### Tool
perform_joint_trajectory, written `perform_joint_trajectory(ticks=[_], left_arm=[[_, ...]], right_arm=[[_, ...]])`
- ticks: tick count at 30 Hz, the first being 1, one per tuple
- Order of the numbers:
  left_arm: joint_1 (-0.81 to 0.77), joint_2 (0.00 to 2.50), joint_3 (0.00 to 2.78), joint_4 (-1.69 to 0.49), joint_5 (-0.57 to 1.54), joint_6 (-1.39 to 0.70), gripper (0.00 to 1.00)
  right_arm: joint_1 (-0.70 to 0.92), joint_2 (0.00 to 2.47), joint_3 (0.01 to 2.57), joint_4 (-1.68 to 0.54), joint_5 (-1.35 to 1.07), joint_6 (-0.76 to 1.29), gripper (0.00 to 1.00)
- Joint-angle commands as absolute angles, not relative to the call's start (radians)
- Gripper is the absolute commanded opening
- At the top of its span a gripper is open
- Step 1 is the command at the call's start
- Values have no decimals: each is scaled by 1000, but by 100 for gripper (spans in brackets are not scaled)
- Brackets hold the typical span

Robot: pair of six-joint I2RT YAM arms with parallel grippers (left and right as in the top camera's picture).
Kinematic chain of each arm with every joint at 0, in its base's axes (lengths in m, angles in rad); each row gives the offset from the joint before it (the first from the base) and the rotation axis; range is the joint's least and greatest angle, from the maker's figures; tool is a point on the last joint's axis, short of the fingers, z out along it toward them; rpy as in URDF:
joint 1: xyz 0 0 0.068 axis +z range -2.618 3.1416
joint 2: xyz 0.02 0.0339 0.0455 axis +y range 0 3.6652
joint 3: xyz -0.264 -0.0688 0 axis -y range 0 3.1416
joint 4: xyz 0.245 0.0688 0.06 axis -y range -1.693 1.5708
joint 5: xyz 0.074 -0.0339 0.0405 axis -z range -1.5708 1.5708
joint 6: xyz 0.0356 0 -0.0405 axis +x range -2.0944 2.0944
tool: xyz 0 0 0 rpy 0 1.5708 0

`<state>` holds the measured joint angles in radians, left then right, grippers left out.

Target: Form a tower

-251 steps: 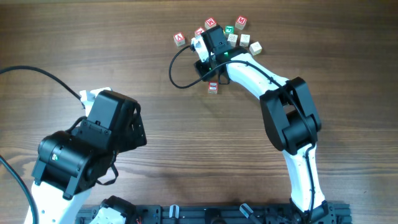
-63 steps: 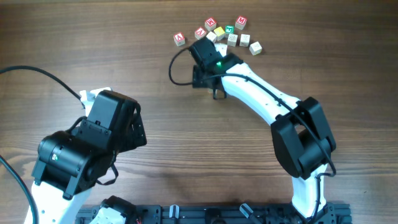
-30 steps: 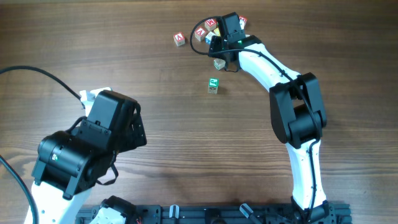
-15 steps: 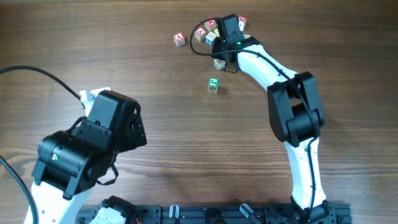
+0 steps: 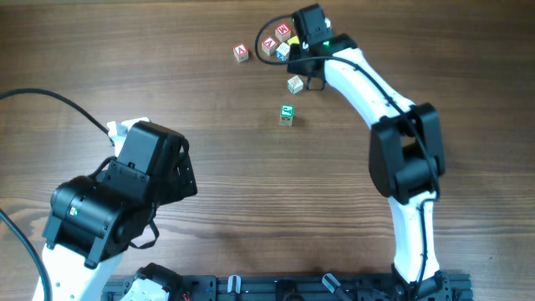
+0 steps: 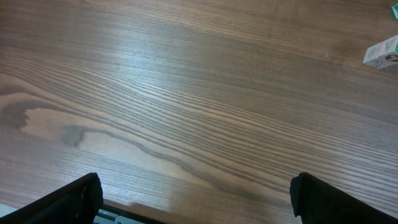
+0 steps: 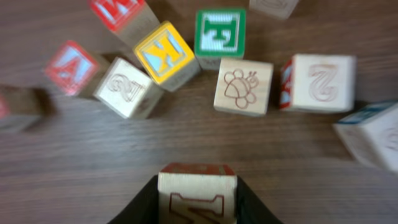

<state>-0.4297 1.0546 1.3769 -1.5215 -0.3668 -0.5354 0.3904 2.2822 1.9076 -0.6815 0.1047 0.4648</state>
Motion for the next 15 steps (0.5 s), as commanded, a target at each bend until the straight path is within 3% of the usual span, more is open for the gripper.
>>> perform_joint_trajectory(ticks=[1,7,15], left_arm=[[-427,1050,1377,-1520,-375,-531,100],[-427,1050,1377,-1520,-375,-531,100],[-427,1050,1377,-1520,-375,-531,100]], right_arm=[[419,2120,1944,-790,60,478,22],[478,2067,1935,-1018,54,628,20],[584,2069,1924,-1051,105,693,20]])
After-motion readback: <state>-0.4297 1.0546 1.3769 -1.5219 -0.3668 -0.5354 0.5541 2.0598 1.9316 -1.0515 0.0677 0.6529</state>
